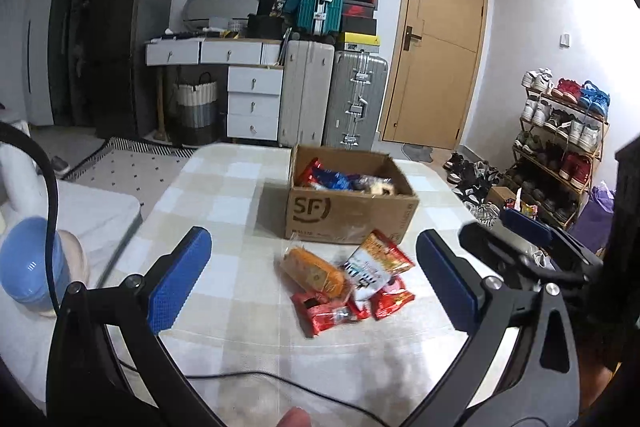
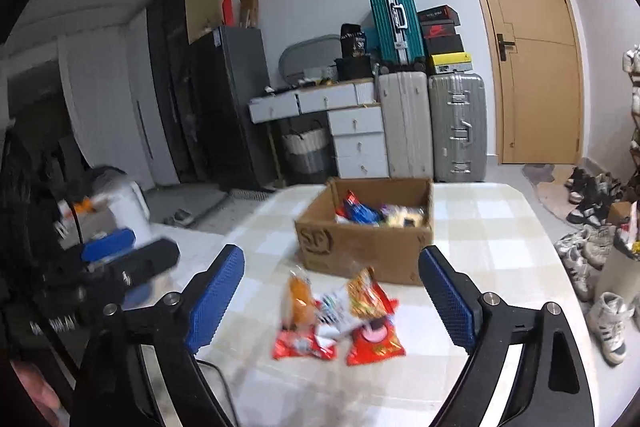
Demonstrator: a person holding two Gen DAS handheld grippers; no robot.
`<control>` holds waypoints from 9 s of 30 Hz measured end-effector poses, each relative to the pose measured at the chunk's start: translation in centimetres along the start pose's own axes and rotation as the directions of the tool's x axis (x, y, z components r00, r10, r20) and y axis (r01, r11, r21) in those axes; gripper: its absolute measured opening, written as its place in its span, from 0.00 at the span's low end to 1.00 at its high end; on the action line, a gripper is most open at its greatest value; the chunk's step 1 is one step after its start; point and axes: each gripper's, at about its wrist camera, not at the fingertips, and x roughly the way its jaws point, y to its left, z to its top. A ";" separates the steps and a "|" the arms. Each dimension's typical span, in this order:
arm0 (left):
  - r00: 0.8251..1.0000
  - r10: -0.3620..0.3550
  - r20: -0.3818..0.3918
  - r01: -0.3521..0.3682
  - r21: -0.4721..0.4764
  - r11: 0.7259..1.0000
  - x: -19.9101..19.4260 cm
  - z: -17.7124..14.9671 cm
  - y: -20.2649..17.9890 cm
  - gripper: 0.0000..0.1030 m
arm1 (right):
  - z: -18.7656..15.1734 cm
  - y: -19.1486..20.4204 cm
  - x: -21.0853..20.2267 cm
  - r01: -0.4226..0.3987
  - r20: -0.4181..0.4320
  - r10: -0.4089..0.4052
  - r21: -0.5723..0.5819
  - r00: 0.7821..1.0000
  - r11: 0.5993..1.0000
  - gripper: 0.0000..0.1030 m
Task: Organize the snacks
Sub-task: 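Withdraw both tools from the box back toward the remaining snacks, then grasp the white noodle-snack bag with the right gripper, then grasp the orange bread bag with the left gripper while the right holds the noodle bag, then lift both bags and carry them over the cardboard box, then lower both bags into the box and open both grippers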
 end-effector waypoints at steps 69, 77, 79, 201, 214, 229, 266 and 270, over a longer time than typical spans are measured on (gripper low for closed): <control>0.914 -0.118 -0.387 -0.042 -0.380 0.924 17.4 -5.1 8.5 0.99 | -4.2 -3.9 15.0 -0.104 -0.312 0.129 0.094 0.941 0.990 0.29; 0.909 -0.137 -0.395 -0.044 -0.416 0.908 18.3 -5.5 7.6 0.99 | -3.8 -4.9 13.1 -0.121 -0.285 0.150 0.115 0.947 0.986 0.22; 0.902 -0.152 -0.405 -0.042 -0.431 0.901 19.0 -5.7 7.1 0.99 | -4.1 -4.9 12.9 -0.133 -0.293 0.161 0.113 0.943 0.985 0.22; 0.968 -0.140 -0.210 0.134 -0.041 0.990 3.2 -0.9 -0.2 0.28 | -3.9 -2.5 4.2 -0.263 -0.162 0.295 0.193 0.941 0.945 0.29; 0.967 -0.148 -0.205 0.142 -0.044 0.989 3.0 0.3 -0.6 0.28 | -1.0 -2.5 3.1 -0.287 -0.082 0.313 0.231 0.946 0.929 0.29; 0.946 -0.221 -0.236 0.224 -0.018 0.975 13.4 10.4 -0.9 0.28 | 7.8 -7.9 9.4 -0.208 -0.056 0.229 0.252 0.972 0.945 0.29; 0.849 -0.097 -0.520 0.173 0.100 0.980 42.1 11.0 -4.2 0.26 | 7.7 -12.6 28.7 -0.055 -0.330 0.166 0.322 0.929 0.945 0.29; 0.855 -0.090 -0.510 0.165 0.103 0.981 42.7 10.6 -4.2 0.26 | 7.6 -12.0 29.2 -0.034 -0.358 0.138 0.282 0.924 0.959 0.29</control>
